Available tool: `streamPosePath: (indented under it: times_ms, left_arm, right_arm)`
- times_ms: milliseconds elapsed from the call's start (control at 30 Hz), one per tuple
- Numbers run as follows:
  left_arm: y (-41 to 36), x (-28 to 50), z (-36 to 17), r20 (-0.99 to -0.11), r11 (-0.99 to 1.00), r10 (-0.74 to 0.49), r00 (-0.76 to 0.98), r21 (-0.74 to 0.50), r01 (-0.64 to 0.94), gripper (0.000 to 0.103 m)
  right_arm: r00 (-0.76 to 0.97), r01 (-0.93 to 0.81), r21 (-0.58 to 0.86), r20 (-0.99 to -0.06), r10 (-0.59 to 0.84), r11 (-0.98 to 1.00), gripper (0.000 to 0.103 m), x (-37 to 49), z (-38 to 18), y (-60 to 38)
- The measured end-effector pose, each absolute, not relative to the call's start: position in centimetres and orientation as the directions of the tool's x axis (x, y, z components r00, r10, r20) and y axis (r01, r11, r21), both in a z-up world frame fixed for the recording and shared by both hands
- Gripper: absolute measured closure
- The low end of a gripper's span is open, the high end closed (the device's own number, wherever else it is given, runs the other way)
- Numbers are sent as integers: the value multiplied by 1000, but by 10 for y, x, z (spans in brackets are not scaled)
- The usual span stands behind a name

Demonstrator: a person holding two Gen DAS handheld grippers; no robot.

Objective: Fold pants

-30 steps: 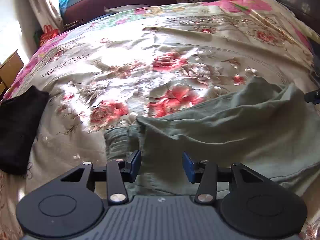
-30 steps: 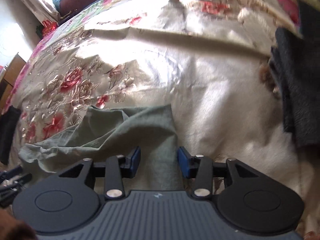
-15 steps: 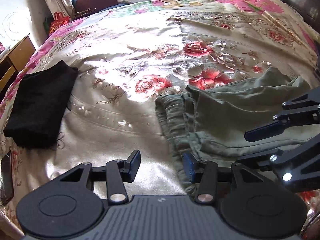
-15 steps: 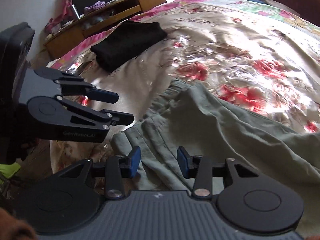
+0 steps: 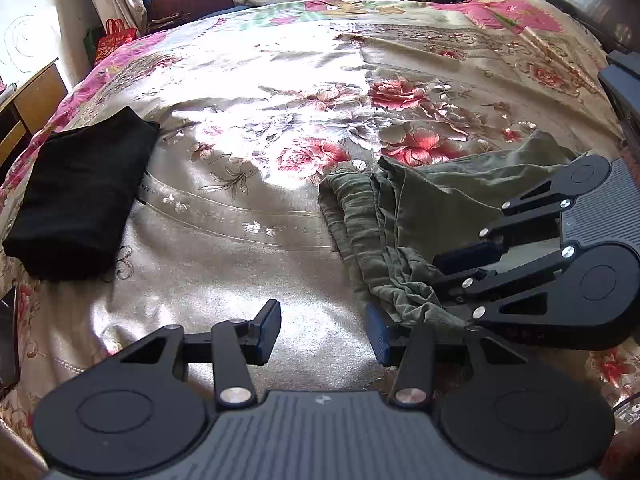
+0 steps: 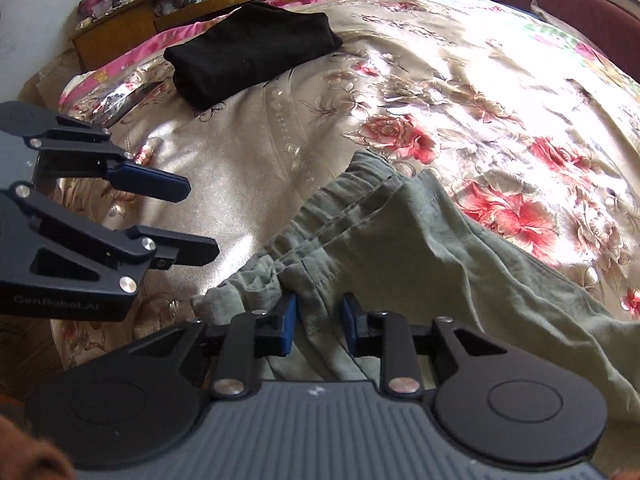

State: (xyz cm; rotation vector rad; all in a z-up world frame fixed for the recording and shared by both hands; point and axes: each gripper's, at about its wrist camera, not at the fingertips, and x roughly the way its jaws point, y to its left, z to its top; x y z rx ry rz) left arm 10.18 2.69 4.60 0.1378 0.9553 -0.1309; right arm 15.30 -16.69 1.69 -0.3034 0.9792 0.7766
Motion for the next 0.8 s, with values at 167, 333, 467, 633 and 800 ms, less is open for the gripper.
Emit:
streamPosePath:
  times_ms: [167,333,467,633,800]
  left_arm:
    - [28,102,53,-807,984,-55,588,58,170,43]
    - [18,106,58,-787,980,-92,610,37,195,43]
    - [-7,118,65,-744,964,-166,647,14,264,43]
    - [-42,140,60,-734,931,-252,630,-6,366,43]
    - [-73,145,47,-753,898,-281,595,12,440,43]
  right_arm:
    - [318,-735,123,-806,499,667,100,140,40,-168]
    - [276,-757,120,-832,481,642,98,133,20,-160]
    - [260,-754,149,-827,499,640,94,135,15,-161]
    - [307,-665,187,-815,492,723,79,125,37,-207]
    - [478,-311,155,-827,296,938,74,128,57,-326]
